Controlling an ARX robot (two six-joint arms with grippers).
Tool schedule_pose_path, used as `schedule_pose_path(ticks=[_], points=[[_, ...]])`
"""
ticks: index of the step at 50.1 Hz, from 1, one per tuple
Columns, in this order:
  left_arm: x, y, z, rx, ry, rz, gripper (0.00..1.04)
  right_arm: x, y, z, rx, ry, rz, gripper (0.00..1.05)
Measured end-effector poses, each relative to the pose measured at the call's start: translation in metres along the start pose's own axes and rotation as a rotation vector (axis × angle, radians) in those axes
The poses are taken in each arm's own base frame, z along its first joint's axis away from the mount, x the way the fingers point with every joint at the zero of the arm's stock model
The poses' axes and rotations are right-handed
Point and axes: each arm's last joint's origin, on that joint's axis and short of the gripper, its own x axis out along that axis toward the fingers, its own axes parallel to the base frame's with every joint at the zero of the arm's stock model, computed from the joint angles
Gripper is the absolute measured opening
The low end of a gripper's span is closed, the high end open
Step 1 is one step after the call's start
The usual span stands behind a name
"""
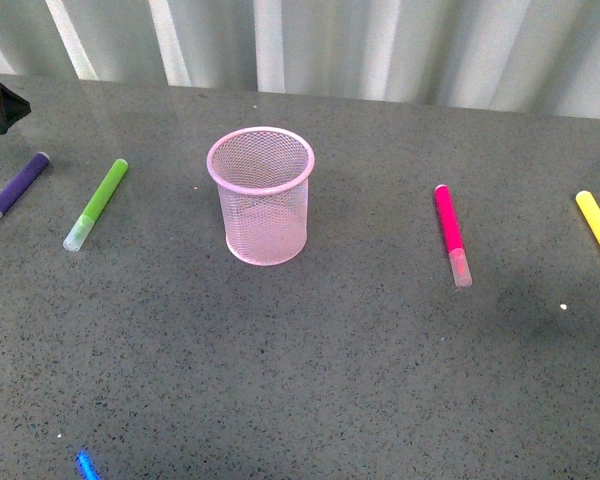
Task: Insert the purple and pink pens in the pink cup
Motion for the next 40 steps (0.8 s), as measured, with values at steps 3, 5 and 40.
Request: schedule_pose_path(ticks=[3,5,40], points=[[0.004,0.001,-0.002,0.026,0.007,-0.016,0.98,0.0,0.0,0.0,0.0,0.0,0.0,0.98],[0.007,0.001,-0.004,0.041,0.019,-0.027,0.98,0.0,0.0,0.0,0.0,0.0,0.0,0.98],[0.034,-0.004,-0.043,0.181,0.135,-0.072,0.98,0.0,0.0,0.0,0.0,0.0,0.0,0.98]])
